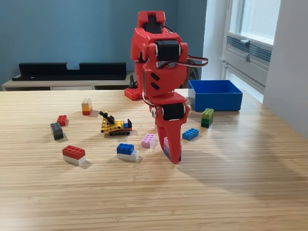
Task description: Grasp a lego block and put it in the bin.
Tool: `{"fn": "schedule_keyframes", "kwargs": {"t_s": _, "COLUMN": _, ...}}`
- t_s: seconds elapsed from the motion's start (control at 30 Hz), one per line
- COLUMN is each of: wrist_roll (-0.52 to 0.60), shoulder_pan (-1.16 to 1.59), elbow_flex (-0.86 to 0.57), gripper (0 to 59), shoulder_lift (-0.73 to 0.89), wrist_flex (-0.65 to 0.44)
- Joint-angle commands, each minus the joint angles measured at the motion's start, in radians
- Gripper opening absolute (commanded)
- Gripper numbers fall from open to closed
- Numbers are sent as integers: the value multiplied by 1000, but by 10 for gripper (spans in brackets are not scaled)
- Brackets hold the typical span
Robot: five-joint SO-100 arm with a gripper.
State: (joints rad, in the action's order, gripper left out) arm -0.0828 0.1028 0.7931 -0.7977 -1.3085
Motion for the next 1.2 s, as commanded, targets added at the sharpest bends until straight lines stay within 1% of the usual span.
{"fn": "schedule_keyframes", "kwargs": {"t_s": 0.03, "wrist_roll": 3, "shoulder_pan": 12, "elbow_flex": -48, "gripper": 184, "shoulder_lift": -25, "wrist_flex": 12}}
{"fn": "schedule_keyframes", "kwargs": {"t_s": 0.1, "wrist_roll": 8, "shoulder_pan": 12, "elbow_flex": -49, "gripper": 130, "shoulder_lift": -25, "wrist_flex": 14}}
{"fn": "schedule_keyframes", "kwargs": {"t_s": 0.17, "wrist_roll": 14, "shoulder_pan": 12, "elbow_flex": -51, "gripper": 117, "shoulder_lift": -25, "wrist_flex": 17}}
{"fn": "schedule_keyframes", "kwargs": {"t_s": 0.4, "wrist_roll": 23, "shoulder_pan": 12, "elbow_flex": -75, "gripper": 3, "shoulder_lift": -25, "wrist_flex": 21}}
{"fn": "schedule_keyframes", "kwargs": {"t_s": 0.5, "wrist_roll": 49, "shoulder_pan": 15, "elbow_flex": -98, "gripper": 0, "shoulder_lift": -25, "wrist_flex": 17}}
{"fn": "schedule_keyframes", "kwargs": {"t_s": 0.6, "wrist_roll": 66, "shoulder_pan": 25, "elbow_flex": -117, "gripper": 0, "shoulder_lift": -35, "wrist_flex": -12}}
{"fn": "schedule_keyframes", "kwargs": {"t_s": 0.8, "wrist_roll": 80, "shoulder_pan": 72, "elbow_flex": -66, "gripper": 0, "shoulder_lift": -43, "wrist_flex": -74}}
{"fn": "schedule_keyframes", "kwargs": {"t_s": 0.93, "wrist_roll": 87, "shoulder_pan": 107, "elbow_flex": -275, "gripper": 0, "shoulder_lift": -46, "wrist_flex": -252}}
{"fn": "schedule_keyframes", "kwargs": {"t_s": 1.03, "wrist_roll": 95, "shoulder_pan": 146, "elbow_flex": -394, "gripper": 0, "shoulder_lift": -55, "wrist_flex": -345}}
{"fn": "schedule_keyframes", "kwargs": {"t_s": 1.1, "wrist_roll": 101, "shoulder_pan": 175, "elbow_flex": -391, "gripper": 0, "shoulder_lift": -106, "wrist_flex": -360}}
{"fn": "schedule_keyframes", "kwargs": {"t_s": 1.2, "wrist_roll": 104, "shoulder_pan": 221, "elbow_flex": -301, "gripper": 0, "shoulder_lift": -235, "wrist_flex": -362}}
